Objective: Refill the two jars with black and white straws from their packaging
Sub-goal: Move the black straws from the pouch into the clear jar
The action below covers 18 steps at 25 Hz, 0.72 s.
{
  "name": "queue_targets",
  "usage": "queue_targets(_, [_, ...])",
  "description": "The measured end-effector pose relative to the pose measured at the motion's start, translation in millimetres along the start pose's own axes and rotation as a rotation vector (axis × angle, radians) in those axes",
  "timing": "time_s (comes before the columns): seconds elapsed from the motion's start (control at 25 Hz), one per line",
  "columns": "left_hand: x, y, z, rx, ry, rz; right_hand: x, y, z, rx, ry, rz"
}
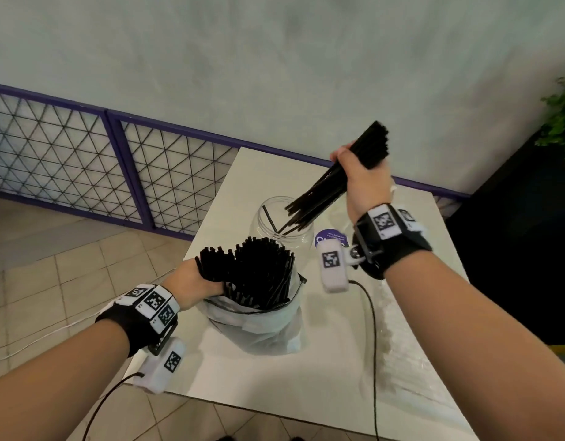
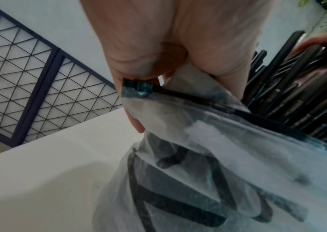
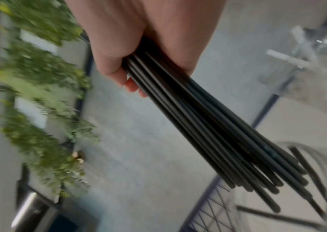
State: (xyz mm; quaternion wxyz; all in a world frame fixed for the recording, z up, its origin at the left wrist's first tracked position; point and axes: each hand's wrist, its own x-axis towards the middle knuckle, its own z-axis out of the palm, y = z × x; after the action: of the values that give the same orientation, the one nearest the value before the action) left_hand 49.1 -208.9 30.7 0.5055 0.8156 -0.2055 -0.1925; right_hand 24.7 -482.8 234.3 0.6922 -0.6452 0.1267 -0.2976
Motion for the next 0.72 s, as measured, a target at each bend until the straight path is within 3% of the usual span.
queue_targets(0.16, [-4,-4,-3,-0.004,0.028,-0.02,15,64,11,-0.114,-0.022,0.231])
queue_targets(0.36, [-6,-10,-4,0.006,0.035,-0.041,11,86,-1,-0.319,-0.25,0.335])
queue_targets(0.44, [-7,-12,-5,0.003,0.021,-0.031,2,87,-14,-0.365,-0.235,0.31])
queue_targets(0.56, [-9,-9,-5,-0.011,-0.009,-0.022,-35,92,-41,-0.351,-0.25,0.14])
queue_targets(0.72, [-11,-5,-1,-0.034,-0.025,0.013,-101,115,-75,-0.744,-0.712,0.078])
